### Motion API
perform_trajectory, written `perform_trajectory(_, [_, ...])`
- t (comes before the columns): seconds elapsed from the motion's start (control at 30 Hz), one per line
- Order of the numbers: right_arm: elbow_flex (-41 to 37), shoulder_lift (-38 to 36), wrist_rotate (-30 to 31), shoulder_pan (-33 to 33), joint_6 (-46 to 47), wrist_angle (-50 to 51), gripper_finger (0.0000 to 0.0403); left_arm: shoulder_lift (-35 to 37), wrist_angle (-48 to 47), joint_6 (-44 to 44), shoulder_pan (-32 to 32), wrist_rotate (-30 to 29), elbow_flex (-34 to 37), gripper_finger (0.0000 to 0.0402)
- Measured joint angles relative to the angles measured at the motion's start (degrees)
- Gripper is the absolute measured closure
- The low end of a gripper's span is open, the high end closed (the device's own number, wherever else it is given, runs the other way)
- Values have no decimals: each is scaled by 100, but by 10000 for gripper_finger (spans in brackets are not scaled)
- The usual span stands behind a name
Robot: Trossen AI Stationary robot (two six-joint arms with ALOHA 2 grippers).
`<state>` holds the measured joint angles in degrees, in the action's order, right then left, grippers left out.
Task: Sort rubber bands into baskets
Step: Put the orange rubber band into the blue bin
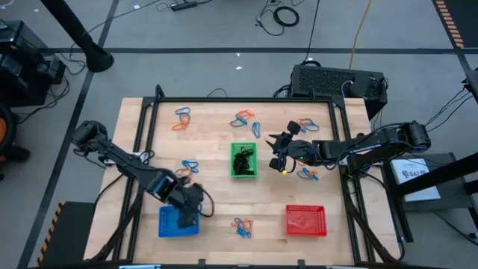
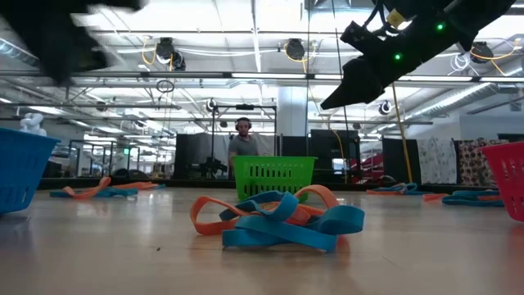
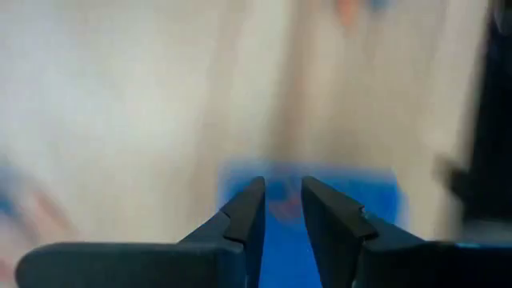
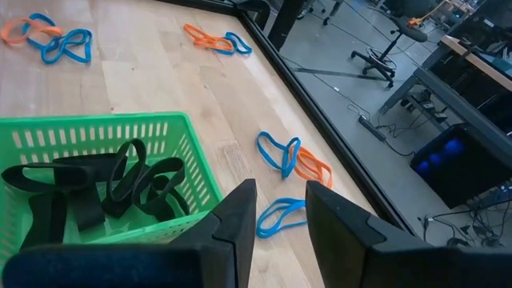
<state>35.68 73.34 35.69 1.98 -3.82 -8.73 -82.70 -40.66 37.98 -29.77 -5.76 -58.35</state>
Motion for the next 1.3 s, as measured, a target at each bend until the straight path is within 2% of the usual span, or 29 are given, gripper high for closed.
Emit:
perform_trajectory(0.07, [0,0,1,-2,6,49,300,0,569,-1153,123,-1030,0,313])
perform_trajectory(0.1, [0,0,1,-2,24,88,300,-5,902,-1741,221,-1352,0,314])
perform_trajectory(0.2, [2,0,2,-26,349,243,300,-35,1948,-3627,695,-1533,73,315])
perform_trajectory(0.27, [2,-10,7,-130,317,364,300,-35,2580,-4651,1187,-1195,189,316])
perform_trajectory(0.4, [235,-107,14,-655,352,1085,300,-35,3817,-5770,2526,537,591,316])
perform_trajectory(0.53, [646,-120,-13,-1479,943,2550,300,-57,5098,-5541,3755,1889,1107,316])
perform_trajectory(0.6, [776,-122,-101,-1992,1145,3125,300,-59,5893,-5155,4097,2457,1445,316])
perform_trajectory(0.67, [873,-120,-494,-2567,1234,3479,300,-59,6694,-4958,4224,2760,1785,316])
perform_trajectory(0.8, [895,-22,-1384,-3797,1535,3484,300,-59,7886,-4735,4058,2563,2370,316])
perform_trajectory(0.97, [896,385,-2113,-4858,1723,3324,300,-59,8375,-4772,3640,2076,2742,316])
perform_trajectory(1.1, [896,916,-2945,-5211,1949,3174,300,-59,8378,-4919,3316,1913,2793,316])
perform_trajectory(1.3, [896,1443,-3162,-5264,2118,3180,300,-59,8542,-5305,3074,1893,2791,316])
